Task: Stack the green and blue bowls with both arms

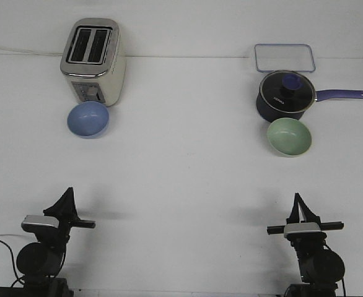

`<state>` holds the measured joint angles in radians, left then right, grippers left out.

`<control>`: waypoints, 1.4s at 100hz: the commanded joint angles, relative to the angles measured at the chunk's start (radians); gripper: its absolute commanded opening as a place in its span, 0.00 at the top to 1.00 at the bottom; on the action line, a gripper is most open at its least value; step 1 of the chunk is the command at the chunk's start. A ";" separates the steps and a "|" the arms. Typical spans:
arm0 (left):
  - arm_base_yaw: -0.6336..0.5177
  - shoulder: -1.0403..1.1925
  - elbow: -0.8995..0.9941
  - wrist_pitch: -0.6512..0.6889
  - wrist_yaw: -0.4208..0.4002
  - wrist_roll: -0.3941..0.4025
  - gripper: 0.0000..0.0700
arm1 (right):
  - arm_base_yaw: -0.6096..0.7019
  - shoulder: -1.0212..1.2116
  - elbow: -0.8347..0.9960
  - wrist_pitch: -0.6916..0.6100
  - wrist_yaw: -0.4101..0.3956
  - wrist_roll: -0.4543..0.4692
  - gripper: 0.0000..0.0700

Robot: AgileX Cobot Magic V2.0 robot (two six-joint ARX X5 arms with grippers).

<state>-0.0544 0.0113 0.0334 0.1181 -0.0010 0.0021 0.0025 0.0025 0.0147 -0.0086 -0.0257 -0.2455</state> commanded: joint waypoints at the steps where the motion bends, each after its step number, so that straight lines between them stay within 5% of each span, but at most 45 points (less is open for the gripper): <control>1: 0.002 -0.002 -0.019 0.010 -0.002 0.006 0.98 | -0.002 -0.002 -0.002 0.016 0.000 0.013 1.00; 82: 0.002 -0.002 -0.019 0.010 -0.002 0.006 0.98 | -0.001 -0.002 -0.002 0.064 -0.027 0.028 1.00; 120: 0.002 -0.002 -0.019 0.010 -0.002 0.006 0.98 | -0.003 -0.001 0.008 0.101 -0.019 0.542 1.00; 140: 0.002 -0.002 -0.019 0.010 -0.002 0.006 0.98 | -0.003 0.054 0.166 -0.088 0.039 0.597 1.00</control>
<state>-0.0544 0.0113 0.0334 0.1181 -0.0010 0.0021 -0.0002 0.0330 0.1162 -0.0673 -0.0006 0.3031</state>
